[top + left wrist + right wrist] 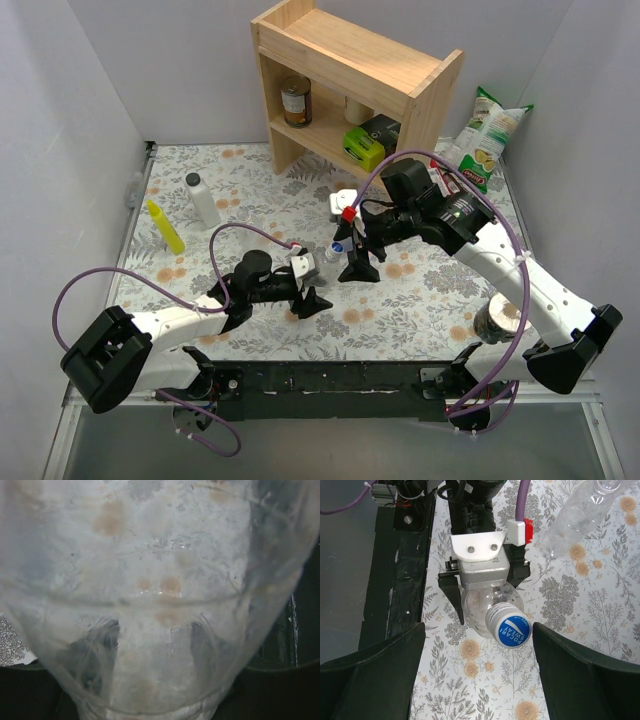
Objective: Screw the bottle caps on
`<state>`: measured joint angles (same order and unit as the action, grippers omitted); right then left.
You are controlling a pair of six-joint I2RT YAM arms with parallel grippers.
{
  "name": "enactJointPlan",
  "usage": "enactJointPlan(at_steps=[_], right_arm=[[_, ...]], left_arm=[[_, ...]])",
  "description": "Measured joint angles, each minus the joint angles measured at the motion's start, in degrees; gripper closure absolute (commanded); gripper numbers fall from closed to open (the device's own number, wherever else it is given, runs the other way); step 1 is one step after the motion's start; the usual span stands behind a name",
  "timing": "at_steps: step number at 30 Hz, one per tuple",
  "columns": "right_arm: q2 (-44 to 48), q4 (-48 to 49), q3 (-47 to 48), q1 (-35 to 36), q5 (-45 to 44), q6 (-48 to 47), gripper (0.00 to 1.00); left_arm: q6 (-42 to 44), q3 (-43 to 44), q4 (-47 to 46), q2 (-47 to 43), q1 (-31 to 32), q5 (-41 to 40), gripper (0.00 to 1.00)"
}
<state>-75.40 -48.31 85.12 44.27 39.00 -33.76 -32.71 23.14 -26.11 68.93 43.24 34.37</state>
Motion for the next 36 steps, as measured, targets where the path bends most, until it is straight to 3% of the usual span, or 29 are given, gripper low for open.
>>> enactJointPlan(at_steps=[14,21,27,36], right_arm=[[0.6,-0.4,-2.5,-0.2,-2.0,-1.3,0.09],[0.9,-7.4,-3.1,-0.2,-2.7,-3.2,0.21],[-2.8,-8.7,2.3,-2.8,-4.6,-2.0,0.05],[-3.6,0.1,4.0,-3.0,-1.9,-2.3,0.04]], left_arm=[[-0.3,0.0,-0.5,0.5,-1.8,0.1,1.0],[-2.9,0.0,-2.5,0.5,-4.9,-1.5,1.0],[-0.9,0.0,-0.8,0.5,-4.9,0.9,1.0],[1.9,2.2,3.0,2.5,-4.9,3.7,1.0]])
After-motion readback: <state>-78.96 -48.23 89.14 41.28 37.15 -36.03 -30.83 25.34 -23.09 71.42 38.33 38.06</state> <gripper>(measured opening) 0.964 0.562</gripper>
